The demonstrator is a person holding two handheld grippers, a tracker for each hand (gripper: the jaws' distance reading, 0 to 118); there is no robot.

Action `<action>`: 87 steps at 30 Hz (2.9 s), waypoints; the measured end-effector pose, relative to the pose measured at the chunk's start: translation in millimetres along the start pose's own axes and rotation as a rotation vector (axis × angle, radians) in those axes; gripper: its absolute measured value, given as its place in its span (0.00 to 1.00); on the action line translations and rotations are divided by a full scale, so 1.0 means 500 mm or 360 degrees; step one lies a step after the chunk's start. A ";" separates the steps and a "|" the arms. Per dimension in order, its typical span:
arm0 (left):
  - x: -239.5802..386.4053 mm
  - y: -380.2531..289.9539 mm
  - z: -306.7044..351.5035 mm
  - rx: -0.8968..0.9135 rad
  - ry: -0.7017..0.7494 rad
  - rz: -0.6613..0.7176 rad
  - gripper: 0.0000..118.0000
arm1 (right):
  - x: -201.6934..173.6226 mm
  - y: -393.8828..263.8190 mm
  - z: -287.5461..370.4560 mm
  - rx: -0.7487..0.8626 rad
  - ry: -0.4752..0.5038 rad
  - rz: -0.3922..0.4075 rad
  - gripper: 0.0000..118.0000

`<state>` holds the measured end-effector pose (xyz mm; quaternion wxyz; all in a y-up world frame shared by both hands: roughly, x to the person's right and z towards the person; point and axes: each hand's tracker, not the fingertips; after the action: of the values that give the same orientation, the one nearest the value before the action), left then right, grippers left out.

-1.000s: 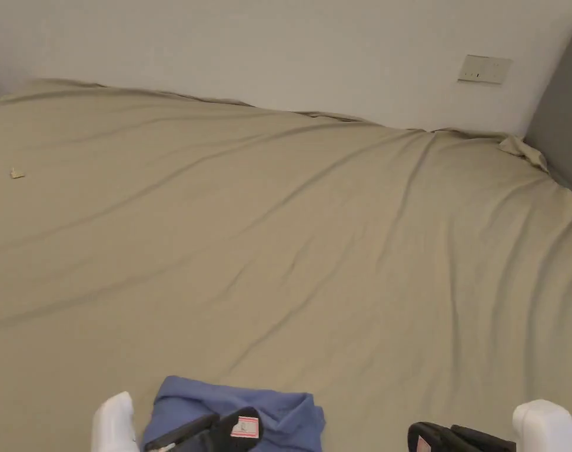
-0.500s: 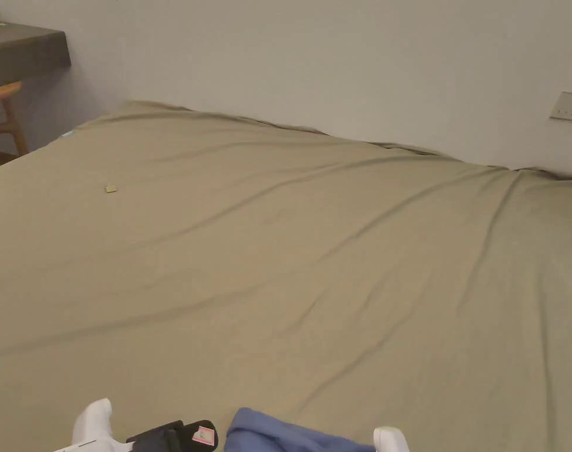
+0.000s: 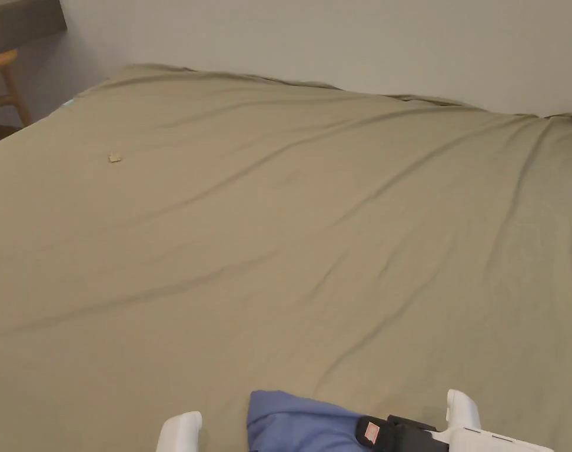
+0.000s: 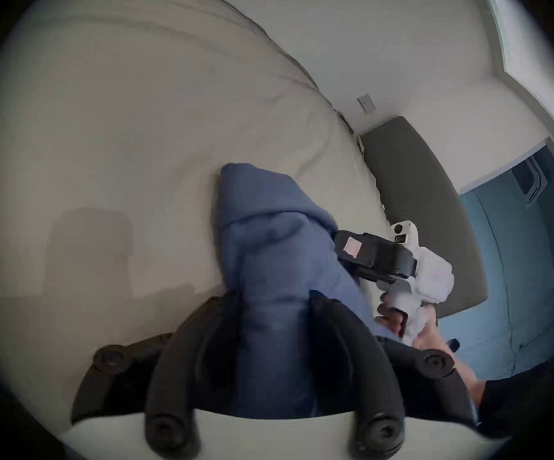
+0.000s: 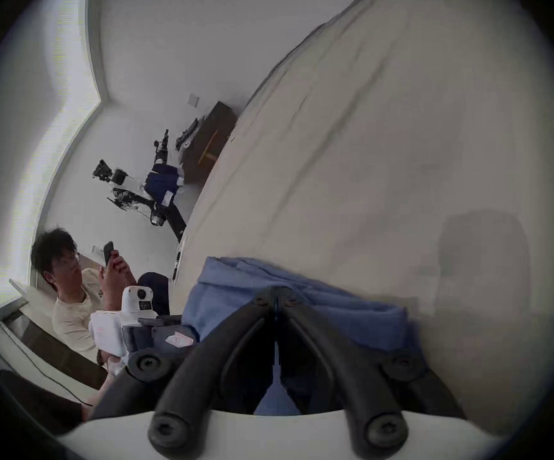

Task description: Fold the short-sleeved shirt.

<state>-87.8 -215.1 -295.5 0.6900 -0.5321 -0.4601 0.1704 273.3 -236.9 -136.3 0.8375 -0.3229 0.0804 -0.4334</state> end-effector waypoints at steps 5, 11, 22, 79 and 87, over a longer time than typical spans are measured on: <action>-0.001 0.019 0.022 -0.0001 -0.0096 0.0143 0.26 | -0.022 -0.004 0.009 0.0018 -0.0028 0.0055 0.04; -0.004 0.068 0.093 0.0086 -0.0126 0.0110 0.24 | -0.071 -0.004 0.054 0.0084 0.0031 0.0179 0.04; -0.196 0.278 0.465 0.0272 0.0492 -0.0023 0.24 | -0.143 0.004 0.157 0.0205 -0.0065 0.0327 0.04; 0.559 0.223 0.099 0.1217 0.0720 -0.1110 1.00 | -0.376 0.167 0.439 0.1308 -0.1492 0.0884 1.00; 0.559 0.239 0.106 0.1237 0.0759 -0.1133 1.00 | -0.392 0.159 0.430 0.1387 -0.1444 0.0979 1.00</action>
<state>44.0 62.9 -274.8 0.9342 -0.0757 -0.3463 -0.0404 296.3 49.7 -45.9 0.9262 -0.0694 -0.3706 0.0082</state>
